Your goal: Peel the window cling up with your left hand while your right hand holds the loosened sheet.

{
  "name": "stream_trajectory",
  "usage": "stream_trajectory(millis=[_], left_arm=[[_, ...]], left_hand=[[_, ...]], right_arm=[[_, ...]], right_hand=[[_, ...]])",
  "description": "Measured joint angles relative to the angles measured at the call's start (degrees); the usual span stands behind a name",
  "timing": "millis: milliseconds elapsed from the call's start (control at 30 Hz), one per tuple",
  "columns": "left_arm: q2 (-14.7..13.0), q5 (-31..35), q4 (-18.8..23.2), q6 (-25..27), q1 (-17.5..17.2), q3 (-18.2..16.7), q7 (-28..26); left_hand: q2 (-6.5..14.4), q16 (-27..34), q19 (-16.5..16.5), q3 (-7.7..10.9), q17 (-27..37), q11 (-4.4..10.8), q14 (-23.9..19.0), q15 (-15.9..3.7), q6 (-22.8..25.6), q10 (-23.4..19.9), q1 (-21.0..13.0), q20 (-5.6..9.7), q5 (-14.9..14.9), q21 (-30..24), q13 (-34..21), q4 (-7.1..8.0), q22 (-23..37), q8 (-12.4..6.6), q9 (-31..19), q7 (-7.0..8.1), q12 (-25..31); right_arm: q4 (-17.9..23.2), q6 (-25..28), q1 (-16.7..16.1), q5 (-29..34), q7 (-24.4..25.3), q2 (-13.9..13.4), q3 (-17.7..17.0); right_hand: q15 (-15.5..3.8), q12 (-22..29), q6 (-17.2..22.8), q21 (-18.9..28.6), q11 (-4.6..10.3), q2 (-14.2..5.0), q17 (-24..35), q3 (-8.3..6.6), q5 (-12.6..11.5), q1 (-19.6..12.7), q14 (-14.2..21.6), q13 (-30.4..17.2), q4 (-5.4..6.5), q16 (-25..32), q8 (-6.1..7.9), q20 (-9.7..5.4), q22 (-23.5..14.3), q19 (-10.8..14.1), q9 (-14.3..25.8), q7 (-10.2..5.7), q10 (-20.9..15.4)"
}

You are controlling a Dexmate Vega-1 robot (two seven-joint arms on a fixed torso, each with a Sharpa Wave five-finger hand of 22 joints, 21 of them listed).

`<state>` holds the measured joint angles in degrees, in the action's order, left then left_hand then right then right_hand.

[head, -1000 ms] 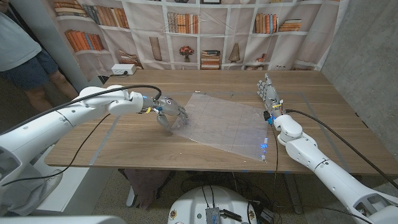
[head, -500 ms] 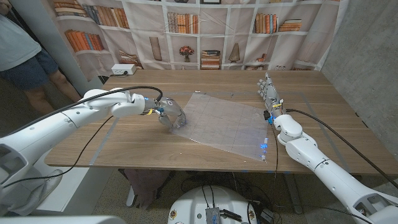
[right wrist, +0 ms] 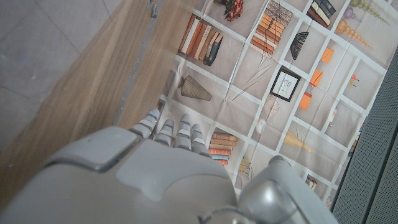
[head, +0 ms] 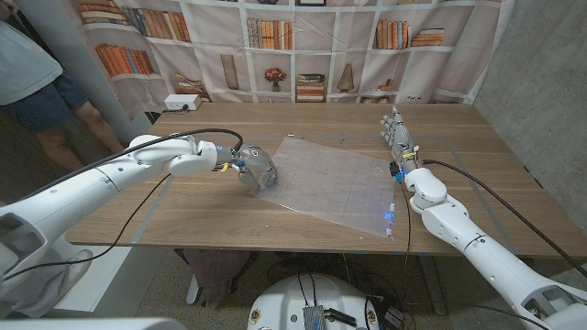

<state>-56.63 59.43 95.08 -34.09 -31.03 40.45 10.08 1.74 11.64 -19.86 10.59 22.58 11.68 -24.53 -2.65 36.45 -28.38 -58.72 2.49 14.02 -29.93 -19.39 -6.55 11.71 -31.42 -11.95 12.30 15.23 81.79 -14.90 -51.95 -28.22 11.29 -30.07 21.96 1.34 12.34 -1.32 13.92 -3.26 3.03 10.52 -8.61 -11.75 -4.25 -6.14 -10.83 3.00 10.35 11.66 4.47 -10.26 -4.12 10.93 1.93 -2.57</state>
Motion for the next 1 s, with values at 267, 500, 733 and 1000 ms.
stream_trajectory(millis=[267, 500, 733, 1000], left_arm=[[0.21, 0.41, 0.28, 0.46, -0.67, 0.52, -1.60], [0.11, 0.89, 0.40, 1.43, -1.68, 0.55, -4.30], [0.20, 1.07, 0.36, 2.43, -2.24, 0.55, -6.16], [0.71, -0.04, 0.19, 3.25, -2.44, 0.62, -6.06]], left_hand=[[4.48, 2.59, -1.65, 2.93, 1.76, 0.00, -6.32, -0.10, 7.37, -6.67, -3.71, -0.03, -1.27, -1.21, -1.11, -1.63, 0.10, -1.32, 0.08, -0.96, 3.69], [7.22, 12.43, -2.47, 3.34, 13.03, 0.29, -14.61, -0.97, 10.04, -15.14, -12.16, 0.15, -3.65, -6.31, -9.07, -2.39, 2.68, -5.91, -4.53, -1.14, 13.41], [6.96, 19.52, -3.79, 0.62, 26.70, -0.70, -20.06, -2.02, 5.72, -13.73, -18.61, 0.27, -3.64, -19.78, -23.69, -1.60, 7.76, -16.17, -20.28, -0.43, 26.70], [5.73, 23.22, -4.11, -0.39, 36.67, -0.02, -25.78, -3.77, 3.96, -9.61, -23.14, -0.04, -2.92, -33.23, -30.35, -2.30, 11.19, -25.77, -35.24, -0.87, 32.31]], right_arm=[[-0.43, -0.78, 0.00, -0.41, -0.93, 0.02, -0.12], [-1.23, -1.23, 0.29, -0.79, -1.80, 0.14, -0.12], [-1.95, -1.71, 0.58, -1.24, -2.52, 0.32, -0.13], [-2.79, -2.28, 1.03, -1.64, -3.31, 0.52, -0.15]], right_hand=[[0.00, 0.00, 0.20, 0.00, 0.00, 0.01, 0.00, 0.00, 0.00, -0.01, 0.00, 0.00, 0.00, 0.00, 0.00, -0.40, 0.00, 0.40, 0.00, -0.20, 0.00], [-0.23, 0.00, 0.44, 0.00, 0.00, 0.01, 0.00, 0.00, 0.00, -0.01, 0.23, 0.00, 0.00, 0.00, 0.00, -0.71, 0.00, 0.72, 0.00, 0.05, 0.00], [-0.23, 0.00, 0.82, 0.00, 0.22, 0.01, 0.00, 0.00, 0.00, -0.01, 0.23, 0.00, 0.00, 0.00, 0.00, -1.22, 0.00, 1.23, 0.01, -0.18, -0.22], [-0.53, 0.00, 0.82, 0.00, 0.22, -0.21, 0.00, 0.00, 0.00, 0.21, 0.53, 0.00, 0.00, 0.27, 0.00, -1.09, 0.00, 1.95, 0.01, -0.18, -0.22]])
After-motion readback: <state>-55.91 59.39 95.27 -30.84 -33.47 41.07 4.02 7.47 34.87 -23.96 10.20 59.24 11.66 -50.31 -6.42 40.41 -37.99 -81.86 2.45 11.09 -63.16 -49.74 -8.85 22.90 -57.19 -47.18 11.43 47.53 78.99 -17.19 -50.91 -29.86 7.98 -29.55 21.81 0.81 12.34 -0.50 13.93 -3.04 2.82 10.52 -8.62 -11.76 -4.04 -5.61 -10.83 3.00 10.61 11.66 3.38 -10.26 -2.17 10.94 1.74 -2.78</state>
